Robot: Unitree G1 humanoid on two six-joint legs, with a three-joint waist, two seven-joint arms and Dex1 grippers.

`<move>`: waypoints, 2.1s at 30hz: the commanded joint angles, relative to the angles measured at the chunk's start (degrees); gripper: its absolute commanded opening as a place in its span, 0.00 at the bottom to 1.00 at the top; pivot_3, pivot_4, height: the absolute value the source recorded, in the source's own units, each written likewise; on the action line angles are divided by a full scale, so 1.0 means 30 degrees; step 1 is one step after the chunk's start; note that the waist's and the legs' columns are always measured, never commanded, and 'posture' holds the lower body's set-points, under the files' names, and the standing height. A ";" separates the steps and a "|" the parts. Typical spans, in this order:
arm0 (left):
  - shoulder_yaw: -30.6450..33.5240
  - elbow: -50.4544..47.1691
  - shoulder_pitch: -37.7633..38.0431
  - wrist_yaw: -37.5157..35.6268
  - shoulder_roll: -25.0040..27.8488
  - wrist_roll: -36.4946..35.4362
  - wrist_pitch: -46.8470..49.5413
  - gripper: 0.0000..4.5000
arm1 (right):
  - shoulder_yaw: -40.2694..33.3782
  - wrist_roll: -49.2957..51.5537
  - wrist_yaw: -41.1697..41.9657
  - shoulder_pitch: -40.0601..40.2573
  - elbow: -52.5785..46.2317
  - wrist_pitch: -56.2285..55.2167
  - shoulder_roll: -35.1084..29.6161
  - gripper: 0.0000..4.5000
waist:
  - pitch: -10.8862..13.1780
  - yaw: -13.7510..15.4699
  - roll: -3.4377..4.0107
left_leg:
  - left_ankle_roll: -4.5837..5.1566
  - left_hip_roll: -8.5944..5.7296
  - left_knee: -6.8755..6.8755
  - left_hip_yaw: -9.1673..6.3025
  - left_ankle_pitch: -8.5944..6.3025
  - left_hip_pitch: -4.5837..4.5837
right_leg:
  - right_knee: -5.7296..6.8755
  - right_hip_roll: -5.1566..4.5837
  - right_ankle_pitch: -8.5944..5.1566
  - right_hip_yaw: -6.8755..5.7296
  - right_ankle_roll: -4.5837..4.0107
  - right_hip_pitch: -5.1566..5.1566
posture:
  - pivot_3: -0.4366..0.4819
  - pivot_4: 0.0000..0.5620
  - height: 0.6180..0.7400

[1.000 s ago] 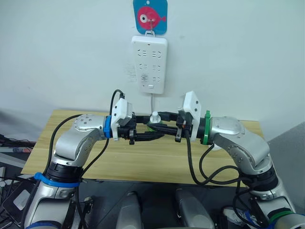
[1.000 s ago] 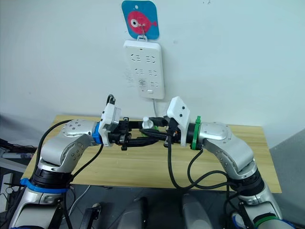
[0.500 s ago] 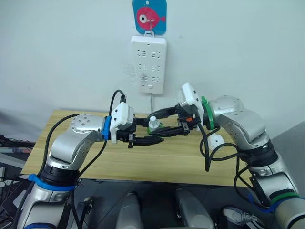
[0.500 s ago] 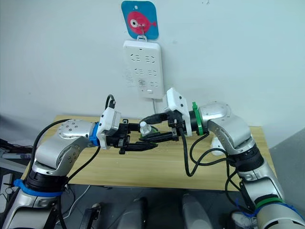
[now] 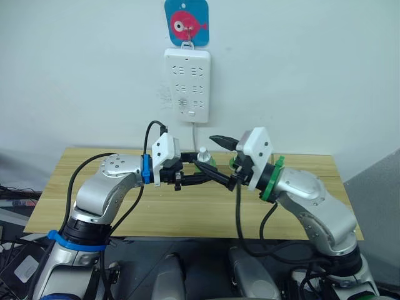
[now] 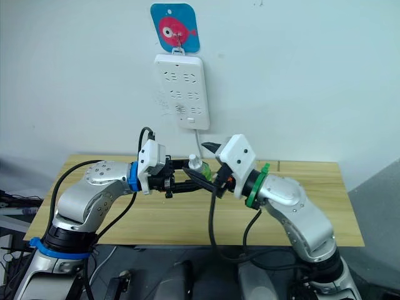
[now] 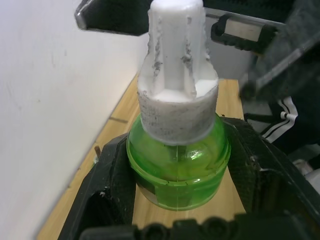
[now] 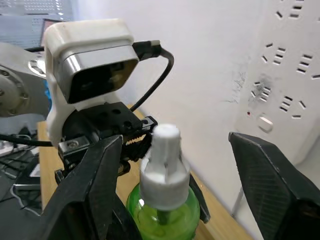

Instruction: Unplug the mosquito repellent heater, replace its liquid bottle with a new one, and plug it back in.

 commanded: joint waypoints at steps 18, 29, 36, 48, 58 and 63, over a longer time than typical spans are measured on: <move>0.0537 -0.0992 -0.0193 -0.3571 0.2007 -0.0749 -0.0550 0.52 | 0.0499 0.3090 1.5815 -0.7470 1.0793 -0.5669 -0.3537 0.07 | -0.0003 -0.0030 0.0005 | 0.0009 0.0010 -0.0040 0.0006 0.0001 0.0032 | -0.0012 0.0007 0.0016 -0.0023 -0.0015 0.0009 | 0.35 0.30 0.82; 0.0546 -0.1153 0.0089 -0.3228 0.1593 -0.0748 -0.0195 0.52 | -0.1184 0.3950 1.5182 -0.7581 0.9091 -0.4205 -0.3798 0.29 | -0.0001 0.0005 0.0008 | 0.0007 0.0009 -0.0033 -0.0041 0.0003 -0.0006 | -0.0039 -0.0013 0.0017 -0.0076 -0.0018 0.0010 | 0.32 0.32 0.82; 0.0789 -0.0883 0.0330 -0.1924 0.0447 -0.0578 -0.0715 0.52 | -0.3579 0.4607 1.0070 -0.3325 0.3295 -0.1637 -0.4497 0.86 | -0.0004 0.0077 0.0003 | 0.0015 -0.0001 -0.0017 -0.0029 0.0008 -0.0009 | -0.0042 -0.0014 0.0031 -0.0052 -0.0002 0.0021 | 0.30 0.32 0.82; 0.0697 -0.0664 0.0083 -0.0958 -0.0596 -0.0453 -0.0995 0.52 | -0.0632 0.0627 0.0177 0.0267 -0.0535 -0.0186 0.0191 0.94 | -0.0013 -0.0062 0.0013 | 0.0008 0.0010 -0.0035 0.0019 0.0025 0.0018 | -0.0012 0.0019 0.0033 0.0033 0.0000 -0.0002 | 0.29 0.32 0.82; 0.0567 -0.0914 0.0327 -0.1113 -0.0303 -0.0429 -0.1039 0.52 | -0.0264 0.1908 0.2927 -0.0034 0.0225 -0.1381 -0.0719 0.27 | -0.0012 -0.0028 0.0013 | 0.0009 0.0013 -0.0039 0.0013 0.0024 0.0011 | -0.0031 0.0020 0.0036 0.0024 0.0002 -0.0001 | 0.30 0.33 0.82; 0.0493 -0.1178 0.0402 -0.1720 0.0022 -0.0730 -0.0782 0.52 | -0.0133 0.3134 0.8079 -0.1616 0.2773 -0.3114 -0.2467 0.25 | -0.0012 -0.0027 0.0013 | 0.0010 0.0012 -0.0037 0.0020 0.0024 0.0013 | -0.0033 0.0019 0.0036 0.0026 0.0002 0.0002 | 0.31 0.32 0.82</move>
